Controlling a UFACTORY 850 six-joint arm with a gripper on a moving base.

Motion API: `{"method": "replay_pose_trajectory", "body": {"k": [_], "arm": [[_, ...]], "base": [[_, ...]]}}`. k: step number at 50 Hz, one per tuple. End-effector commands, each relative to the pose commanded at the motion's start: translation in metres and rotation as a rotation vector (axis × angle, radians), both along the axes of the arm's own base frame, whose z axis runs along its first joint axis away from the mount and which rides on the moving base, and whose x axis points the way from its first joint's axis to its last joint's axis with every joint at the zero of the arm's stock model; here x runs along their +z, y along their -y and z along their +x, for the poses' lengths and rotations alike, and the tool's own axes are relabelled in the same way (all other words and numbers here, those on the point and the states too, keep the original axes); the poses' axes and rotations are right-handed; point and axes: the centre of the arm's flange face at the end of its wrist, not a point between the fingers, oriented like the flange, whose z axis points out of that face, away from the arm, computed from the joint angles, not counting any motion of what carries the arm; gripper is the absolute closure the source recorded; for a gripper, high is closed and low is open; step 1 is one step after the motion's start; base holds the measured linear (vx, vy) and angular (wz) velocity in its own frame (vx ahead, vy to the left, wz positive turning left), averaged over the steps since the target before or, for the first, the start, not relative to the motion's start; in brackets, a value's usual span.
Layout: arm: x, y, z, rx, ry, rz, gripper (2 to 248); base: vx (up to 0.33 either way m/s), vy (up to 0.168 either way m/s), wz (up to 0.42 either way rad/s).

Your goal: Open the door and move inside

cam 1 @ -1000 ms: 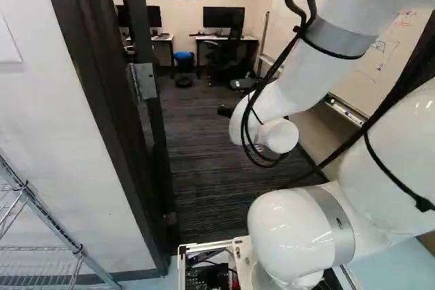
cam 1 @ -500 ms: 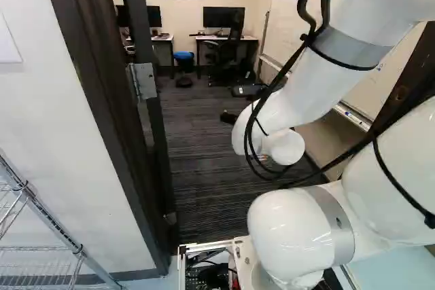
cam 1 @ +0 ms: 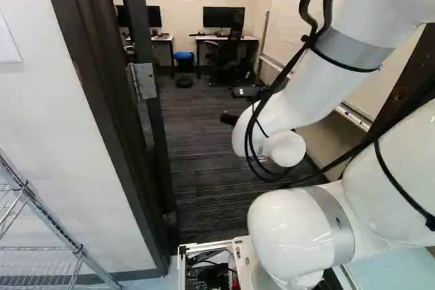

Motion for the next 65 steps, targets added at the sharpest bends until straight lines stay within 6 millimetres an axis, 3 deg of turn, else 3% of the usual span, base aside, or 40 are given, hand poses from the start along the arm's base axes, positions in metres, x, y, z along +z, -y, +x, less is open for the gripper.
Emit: {"method": "replay_pose_trajectory", "body": {"k": [37, 65], "arm": [[0.0000, 0.0000, 0.0000, 0.000, 0.000, 0.000, 3], [0.0000, 0.0000, 0.0000, 0.000, 0.000, 0.000, 3]], "base": [[0.063, -0.064, -0.119], [0.241, -0.076, -0.026]]}}
